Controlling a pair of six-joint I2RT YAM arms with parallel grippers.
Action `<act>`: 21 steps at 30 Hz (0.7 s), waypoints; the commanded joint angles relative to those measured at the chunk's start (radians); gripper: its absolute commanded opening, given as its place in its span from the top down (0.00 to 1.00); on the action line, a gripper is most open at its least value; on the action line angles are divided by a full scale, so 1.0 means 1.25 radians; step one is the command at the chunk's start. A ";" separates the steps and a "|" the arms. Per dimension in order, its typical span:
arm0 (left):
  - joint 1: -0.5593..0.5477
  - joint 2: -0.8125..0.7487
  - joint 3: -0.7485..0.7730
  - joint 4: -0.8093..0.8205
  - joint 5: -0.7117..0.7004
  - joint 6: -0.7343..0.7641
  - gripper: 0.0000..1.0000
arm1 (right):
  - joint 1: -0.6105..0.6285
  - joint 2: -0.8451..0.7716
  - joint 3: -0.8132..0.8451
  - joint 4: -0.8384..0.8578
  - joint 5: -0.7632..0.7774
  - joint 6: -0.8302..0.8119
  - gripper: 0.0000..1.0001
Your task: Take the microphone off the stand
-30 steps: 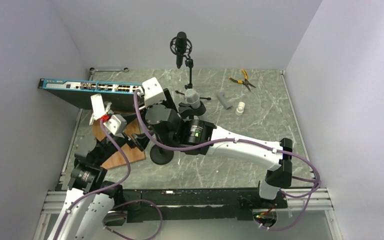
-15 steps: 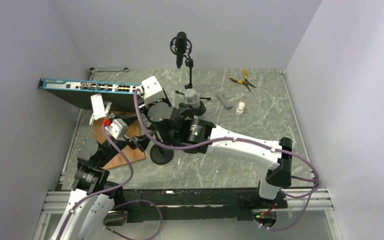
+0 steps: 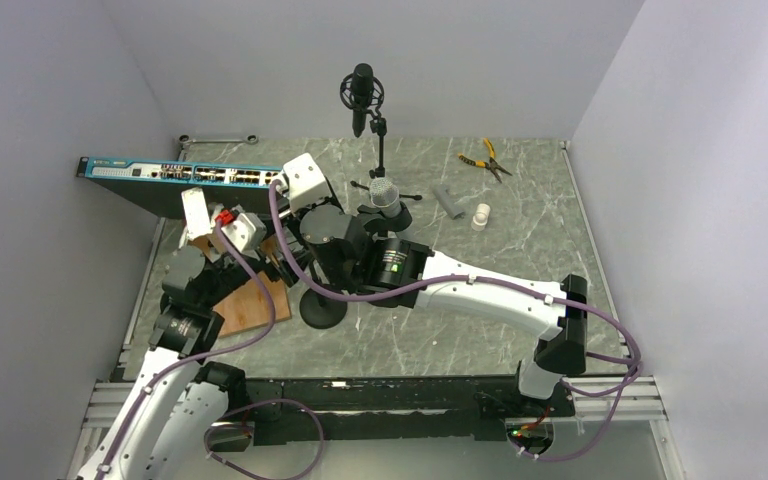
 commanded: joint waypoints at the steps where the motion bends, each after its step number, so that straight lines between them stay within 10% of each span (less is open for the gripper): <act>1: -0.002 -0.028 -0.022 0.056 0.037 -0.001 0.12 | -0.002 -0.031 -0.012 0.023 -0.025 -0.001 0.77; 8: -0.002 -0.047 -0.043 0.042 0.014 0.022 0.12 | -0.003 -0.023 -0.006 0.018 -0.032 0.004 0.76; 16: -0.001 -0.032 -0.028 0.038 0.005 0.023 0.37 | -0.003 -0.014 0.007 0.012 -0.036 0.007 0.76; 21: -0.002 -0.013 0.000 -0.018 0.010 0.076 0.95 | -0.003 -0.014 0.012 0.013 -0.045 0.003 0.79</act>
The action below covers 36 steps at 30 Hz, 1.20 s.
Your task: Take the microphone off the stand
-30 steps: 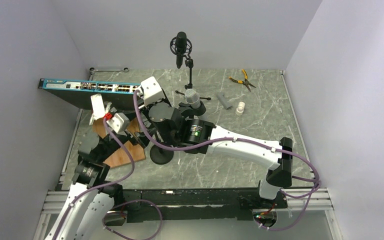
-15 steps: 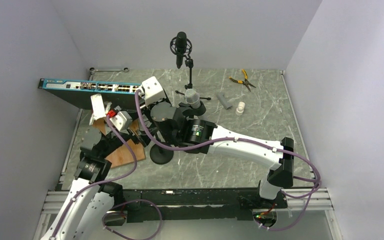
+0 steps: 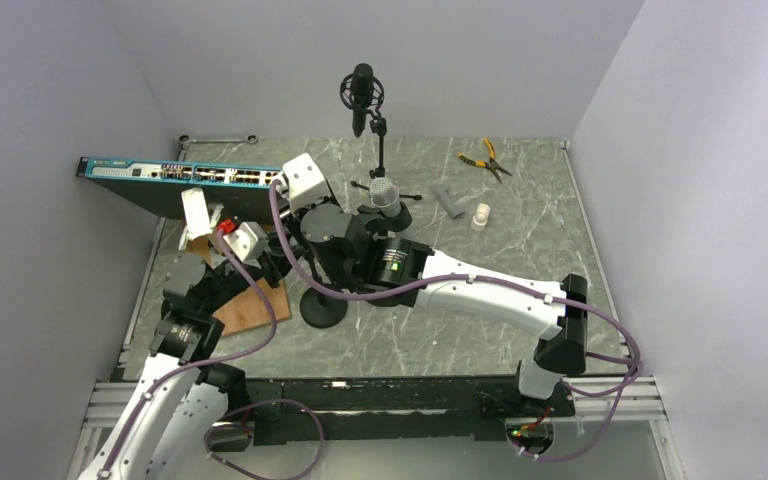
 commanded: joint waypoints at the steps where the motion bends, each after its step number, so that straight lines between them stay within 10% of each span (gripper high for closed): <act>1: 0.004 0.025 0.049 -0.048 -0.011 0.062 1.00 | 0.003 -0.012 0.019 0.011 -0.026 0.002 0.80; 19: 0.004 0.020 0.030 -0.055 0.031 0.058 1.00 | 0.005 -0.087 0.166 0.089 -0.051 -0.117 0.93; 28: 0.004 0.025 0.046 -0.065 -0.014 0.022 1.00 | 0.006 -0.334 -0.088 0.248 -0.032 -0.132 0.98; 36: 0.004 0.039 0.063 -0.081 -0.041 -0.008 0.41 | 0.004 -0.544 -0.262 0.323 0.087 -0.184 1.00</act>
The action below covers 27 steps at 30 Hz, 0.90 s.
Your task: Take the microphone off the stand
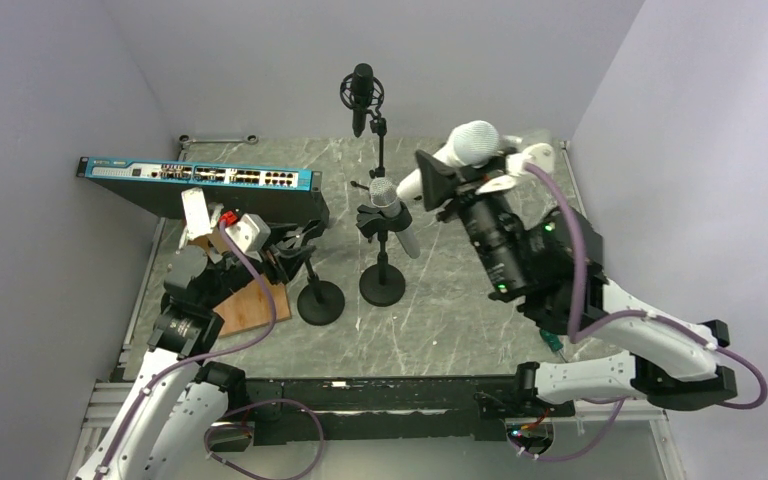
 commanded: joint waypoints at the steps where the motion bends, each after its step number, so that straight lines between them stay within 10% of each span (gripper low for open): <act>1: 0.003 0.013 0.026 -0.025 -0.029 -0.010 0.36 | 0.000 -0.093 -0.070 0.093 0.089 -0.054 1.00; 9: 0.003 -0.007 0.020 -0.021 -0.047 -0.015 0.20 | -0.135 -0.092 -0.132 -0.033 0.262 -0.045 1.00; 13: 0.003 -0.021 0.015 -0.014 -0.055 -0.018 0.15 | -0.416 -0.060 -0.141 -0.308 0.088 0.222 1.00; 27: 0.002 -0.064 0.006 -0.019 -0.120 0.005 0.08 | -1.013 0.302 -0.155 -0.527 -0.319 0.415 1.00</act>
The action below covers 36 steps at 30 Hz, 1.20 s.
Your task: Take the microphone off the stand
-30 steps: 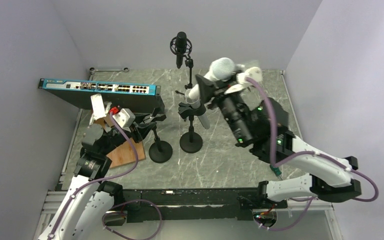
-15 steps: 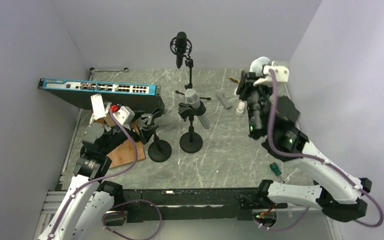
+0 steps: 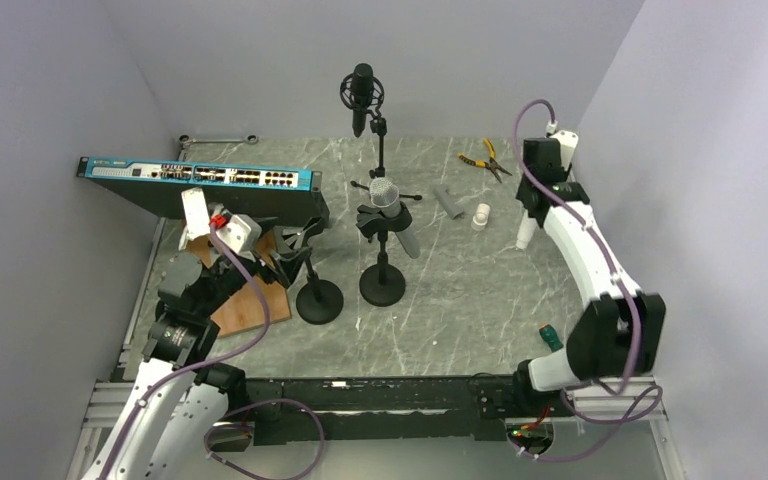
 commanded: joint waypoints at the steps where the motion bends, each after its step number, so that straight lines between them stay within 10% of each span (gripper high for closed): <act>1: 0.002 -0.027 -0.003 0.029 -0.011 0.016 0.08 | -0.103 0.123 0.058 -0.097 -0.128 0.043 1.00; 17: 0.002 -0.039 -0.012 0.039 0.003 0.019 0.10 | -0.174 0.670 0.501 -0.216 -0.187 0.004 1.00; 31: 0.002 -0.030 -0.011 0.040 0.003 0.019 0.11 | -0.176 0.785 0.547 -0.172 -0.174 -0.016 0.92; 36: 0.002 -0.030 -0.011 0.041 0.006 0.019 0.11 | -0.175 0.797 0.538 -0.158 -0.206 -0.021 0.75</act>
